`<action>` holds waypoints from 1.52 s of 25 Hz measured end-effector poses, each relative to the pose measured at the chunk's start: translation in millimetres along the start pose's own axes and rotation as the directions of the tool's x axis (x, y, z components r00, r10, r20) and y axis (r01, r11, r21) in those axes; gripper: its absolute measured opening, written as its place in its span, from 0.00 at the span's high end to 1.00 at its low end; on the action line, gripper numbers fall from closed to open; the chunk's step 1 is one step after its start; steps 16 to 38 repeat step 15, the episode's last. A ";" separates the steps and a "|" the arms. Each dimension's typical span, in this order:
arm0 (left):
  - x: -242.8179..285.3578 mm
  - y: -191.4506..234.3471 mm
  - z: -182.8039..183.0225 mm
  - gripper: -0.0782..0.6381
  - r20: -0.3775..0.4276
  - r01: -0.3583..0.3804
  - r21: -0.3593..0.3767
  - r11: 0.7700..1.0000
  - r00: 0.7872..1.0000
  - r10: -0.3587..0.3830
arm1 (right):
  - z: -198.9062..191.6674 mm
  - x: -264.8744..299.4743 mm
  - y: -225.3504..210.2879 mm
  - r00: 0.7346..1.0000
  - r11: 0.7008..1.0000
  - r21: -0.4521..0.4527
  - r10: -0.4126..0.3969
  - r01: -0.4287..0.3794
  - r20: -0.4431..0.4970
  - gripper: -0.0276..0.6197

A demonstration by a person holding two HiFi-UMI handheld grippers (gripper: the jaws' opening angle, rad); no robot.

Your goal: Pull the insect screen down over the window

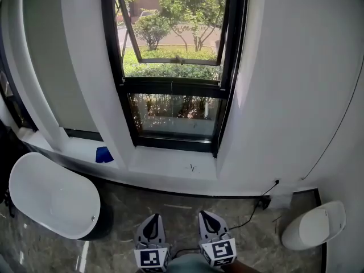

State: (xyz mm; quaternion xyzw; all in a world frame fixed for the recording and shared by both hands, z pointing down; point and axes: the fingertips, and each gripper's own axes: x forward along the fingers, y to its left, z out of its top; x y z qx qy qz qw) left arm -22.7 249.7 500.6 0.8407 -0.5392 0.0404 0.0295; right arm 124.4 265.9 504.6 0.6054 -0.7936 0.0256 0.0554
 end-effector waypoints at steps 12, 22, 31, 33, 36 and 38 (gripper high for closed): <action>-5.2 6.4 0.5 0.87 0.021 -0.007 0.007 1.000 1.000 0.006 | 4.3 0.4 5.2 1.000 1.000 0.002 0.000 0.000 0.009 0.95; -9.8 6.3 2.4 0.87 0.028 -0.008 0.005 1.000 1.000 0.008 | 4.4 -2.7 6.2 1.000 1.000 0.007 -0.004 0.004 0.008 0.95; -9.8 6.3 2.4 0.87 0.028 -0.008 0.005 1.000 1.000 0.008 | 4.4 -2.7 6.2 1.000 1.000 0.007 -0.004 0.004 0.008 0.95; -9.8 6.3 2.4 0.87 0.028 -0.008 0.005 1.000 1.000 0.008 | 4.4 -2.7 6.2 1.000 1.000 0.007 -0.004 0.004 0.008 0.95; -9.8 6.3 2.4 0.87 0.028 -0.008 0.005 1.000 1.000 0.008 | 4.4 -2.7 6.2 1.000 1.000 0.007 -0.004 0.004 0.008 0.95; -9.8 6.3 2.4 0.87 0.028 -0.008 0.005 1.000 1.000 0.008 | 4.4 -2.7 6.2 1.000 1.000 0.007 -0.004 0.004 0.008 0.95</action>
